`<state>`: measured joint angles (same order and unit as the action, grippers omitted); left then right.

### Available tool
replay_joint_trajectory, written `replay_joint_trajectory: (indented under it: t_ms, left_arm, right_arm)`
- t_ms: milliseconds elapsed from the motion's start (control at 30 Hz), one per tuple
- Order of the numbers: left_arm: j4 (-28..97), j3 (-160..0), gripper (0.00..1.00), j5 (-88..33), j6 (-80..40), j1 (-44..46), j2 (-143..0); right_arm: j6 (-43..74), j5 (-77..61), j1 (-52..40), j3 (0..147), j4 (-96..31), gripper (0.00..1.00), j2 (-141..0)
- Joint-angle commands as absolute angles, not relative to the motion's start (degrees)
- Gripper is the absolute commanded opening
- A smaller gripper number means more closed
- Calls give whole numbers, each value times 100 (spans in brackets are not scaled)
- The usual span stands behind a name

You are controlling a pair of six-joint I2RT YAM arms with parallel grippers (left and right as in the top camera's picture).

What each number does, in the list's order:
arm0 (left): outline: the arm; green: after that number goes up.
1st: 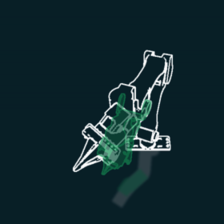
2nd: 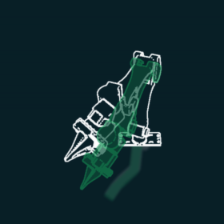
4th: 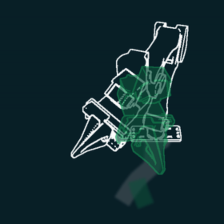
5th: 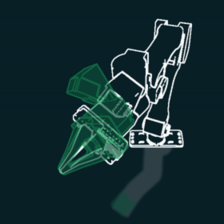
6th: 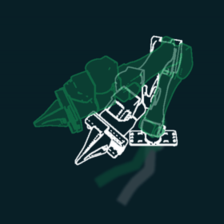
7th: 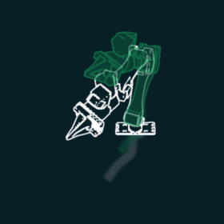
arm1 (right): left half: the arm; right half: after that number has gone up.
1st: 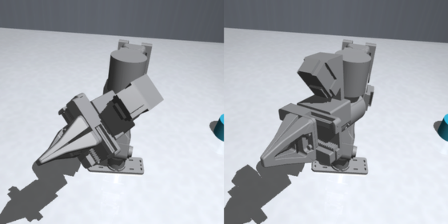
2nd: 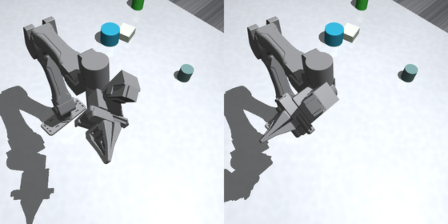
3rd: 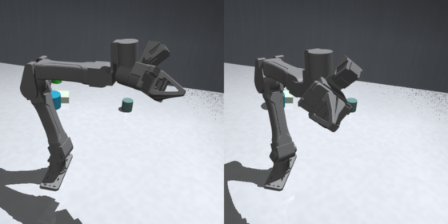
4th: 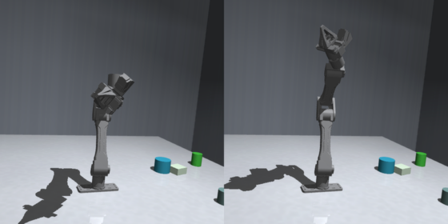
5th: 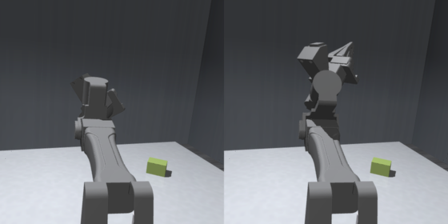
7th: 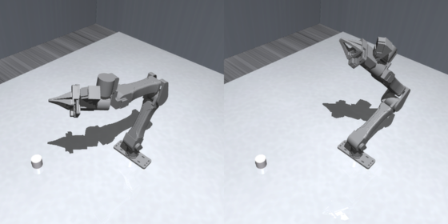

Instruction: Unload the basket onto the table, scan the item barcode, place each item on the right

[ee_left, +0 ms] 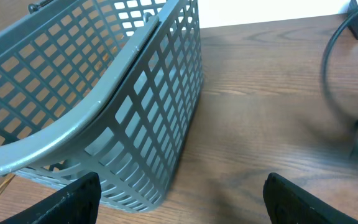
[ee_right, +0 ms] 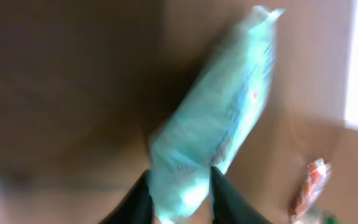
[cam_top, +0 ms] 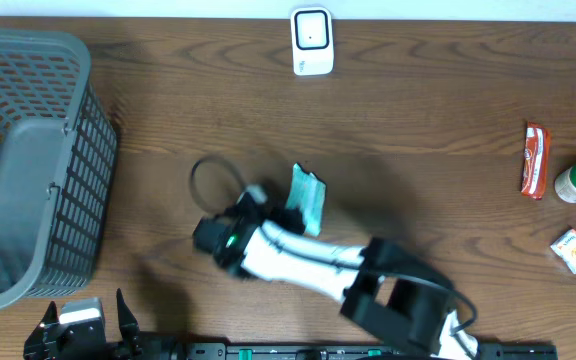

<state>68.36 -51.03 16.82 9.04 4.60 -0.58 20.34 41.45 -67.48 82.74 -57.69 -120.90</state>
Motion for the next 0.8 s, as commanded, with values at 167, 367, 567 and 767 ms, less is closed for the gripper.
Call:
replay_joint_trajectory:
  t_ms: [167,367,567,767]
  left_arm:
    - [6834,-5116,84,1651,917,440,-19]
    - [6831,-5116,84,1651,917,440,-19]
    - [6834,-5116,84,1651,915,440,-19]
    - [6836,-5116,84,1651,915,440,-19]
  right_arm:
    - [2939,3524,-7627,8305,-5498,64,-12215]
    - [3041,3087,-7190,8827,-5863,56,-11981]
    - [3039,2296,-6121,9371,-5701,5,-11526]
    - [2853,1575,-4932,9345,-5481,1,-11559]
